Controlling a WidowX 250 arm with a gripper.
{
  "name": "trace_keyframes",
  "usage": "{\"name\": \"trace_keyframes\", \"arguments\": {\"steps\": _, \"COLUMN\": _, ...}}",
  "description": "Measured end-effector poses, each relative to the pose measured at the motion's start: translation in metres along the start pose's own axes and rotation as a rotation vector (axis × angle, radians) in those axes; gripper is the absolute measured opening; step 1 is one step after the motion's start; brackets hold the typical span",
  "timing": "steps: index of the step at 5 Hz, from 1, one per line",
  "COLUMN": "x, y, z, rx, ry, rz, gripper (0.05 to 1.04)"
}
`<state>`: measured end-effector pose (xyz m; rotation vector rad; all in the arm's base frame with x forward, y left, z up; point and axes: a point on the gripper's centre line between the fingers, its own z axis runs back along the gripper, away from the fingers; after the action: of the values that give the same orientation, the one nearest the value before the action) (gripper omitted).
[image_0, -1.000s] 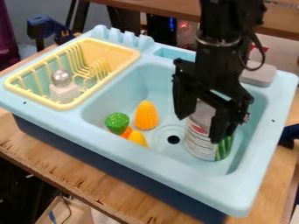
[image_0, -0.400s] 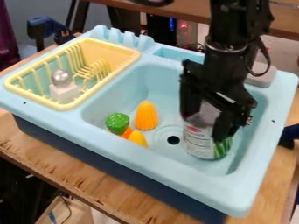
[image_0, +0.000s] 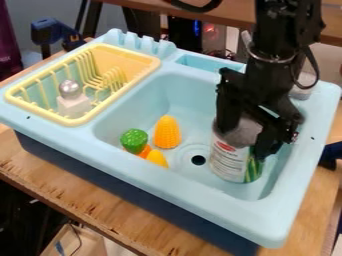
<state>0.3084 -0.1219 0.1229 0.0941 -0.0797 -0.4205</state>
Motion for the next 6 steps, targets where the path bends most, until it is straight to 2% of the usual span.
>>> {"name": "trace_keyframes", "arguments": {"steps": 1, "x": 0.003, "y": 0.005, "z": -0.001, "rx": 0.035, "ry": 0.021, "rz": 0.014, "gripper": 1.000}}
{"name": "trace_keyframes", "arguments": {"steps": 2, "x": 0.000, "y": 0.018, "z": -0.002, "rx": 0.115, "ry": 0.067, "rz": 0.026, "gripper": 1.000}}
{"name": "trace_keyframes", "arguments": {"steps": 3, "x": -0.001, "y": 0.030, "z": -0.001, "rx": 0.193, "ry": 0.081, "rz": 0.037, "gripper": 1.000}}
{"name": "trace_keyframes", "arguments": {"steps": 4, "x": 0.008, "y": 0.034, "z": 0.003, "rx": 0.215, "ry": 0.031, "rz": 0.013, "gripper": 1.000}}
{"name": "trace_keyframes", "arguments": {"steps": 5, "x": 0.015, "y": 0.036, "z": 0.002, "rx": 0.187, "ry": -0.014, "rz": 0.017, "gripper": 1.000}}
{"name": "trace_keyframes", "arguments": {"steps": 6, "x": 0.011, "y": 0.037, "z": 0.015, "rx": 0.111, "ry": -0.085, "rz": 0.075, "gripper": 1.000}}
